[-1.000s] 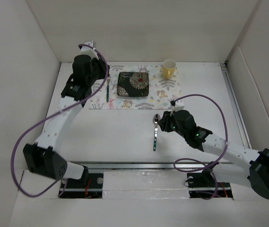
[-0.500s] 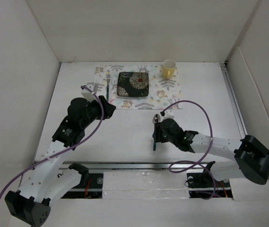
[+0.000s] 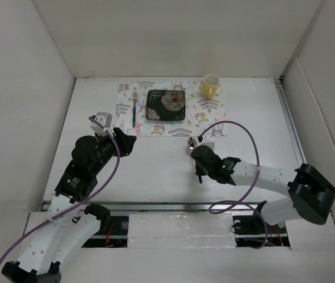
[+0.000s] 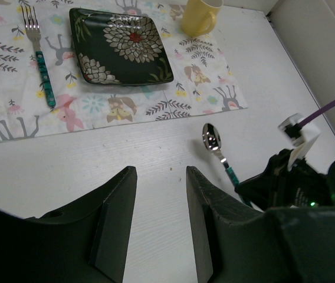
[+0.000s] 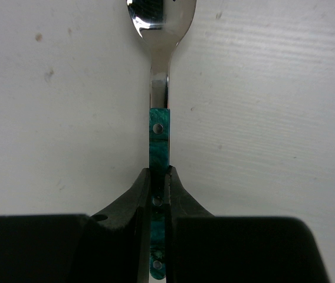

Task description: Set the dinner table for one person

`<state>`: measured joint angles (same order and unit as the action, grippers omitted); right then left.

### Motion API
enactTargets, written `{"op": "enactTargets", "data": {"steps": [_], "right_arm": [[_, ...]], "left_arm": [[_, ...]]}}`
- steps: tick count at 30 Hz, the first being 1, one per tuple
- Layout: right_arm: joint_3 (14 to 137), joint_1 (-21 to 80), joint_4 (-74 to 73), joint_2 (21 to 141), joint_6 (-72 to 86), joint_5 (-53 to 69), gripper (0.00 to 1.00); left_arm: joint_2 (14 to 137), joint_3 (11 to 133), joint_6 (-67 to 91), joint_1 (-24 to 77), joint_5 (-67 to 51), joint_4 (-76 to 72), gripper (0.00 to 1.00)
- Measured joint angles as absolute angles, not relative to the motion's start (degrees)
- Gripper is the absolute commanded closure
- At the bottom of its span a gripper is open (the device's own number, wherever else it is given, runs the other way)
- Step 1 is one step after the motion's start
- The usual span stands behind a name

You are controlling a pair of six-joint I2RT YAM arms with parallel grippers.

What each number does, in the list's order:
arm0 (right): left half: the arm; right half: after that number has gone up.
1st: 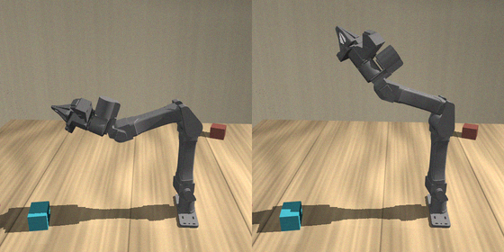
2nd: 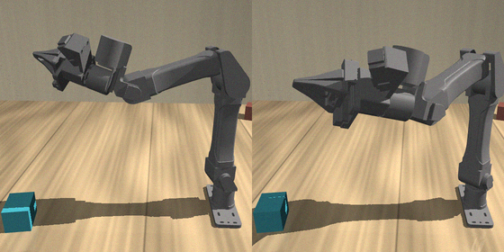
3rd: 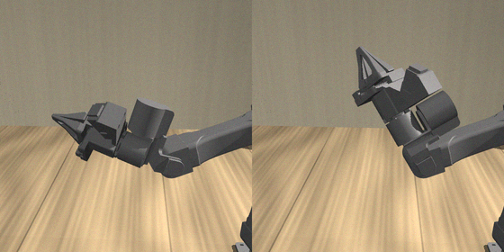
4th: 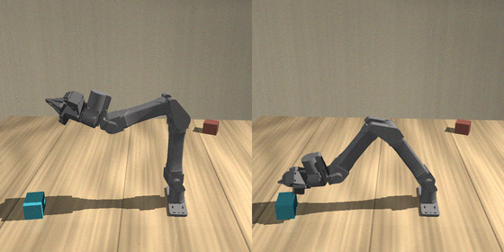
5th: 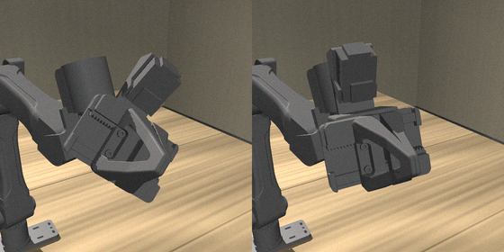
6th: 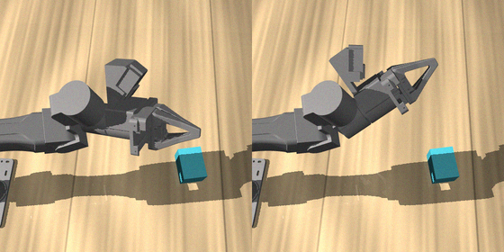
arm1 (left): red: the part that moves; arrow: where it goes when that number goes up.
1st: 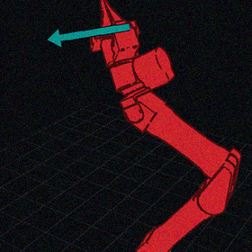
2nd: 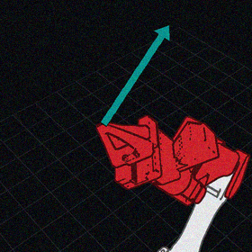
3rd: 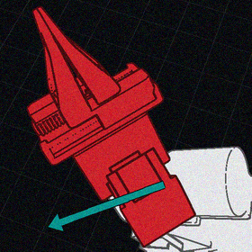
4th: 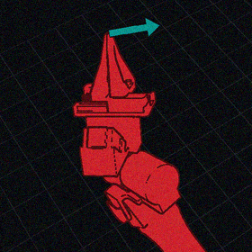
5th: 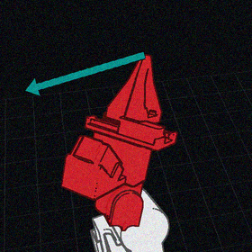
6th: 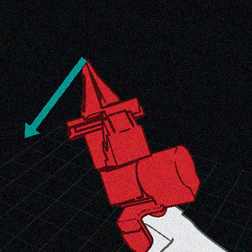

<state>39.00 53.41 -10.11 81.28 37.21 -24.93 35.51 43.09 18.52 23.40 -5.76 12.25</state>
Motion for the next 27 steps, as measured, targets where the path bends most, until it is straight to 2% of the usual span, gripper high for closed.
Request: {"op": "enactTargets", "data": {"steps": [4,8,17,23,27], "right_arm": [[45.0,47.8,-13.5,75.7,32.4,-24.3,1.00],[54.8,37.6,-10.9,77.6,27.2,-21.7,1.00],[77.3,27.7,-8.0,101.0,20.3,-13.8,1.00],[86.7,24.9,-10.2,113.9,18.1,-10.5,1.00],[89.3,23.5,-11.3,117.8,17.5,-9.8,1.00]], "left_arm": [[35.9,43.1,18.0,22.5,-7.2,12.2,0.64],[36.2,43.1,17.9,21.5,-8.7,12.3,0.59],[35.8,43.1,17.9,21.4,-9.7,12.2,0.56],[35.8,43.1,17.8,21.4,-10.6,12.3,0.55],[35.8,43.1,17.8,21.4,-10.7,12.3,0.55]]}}
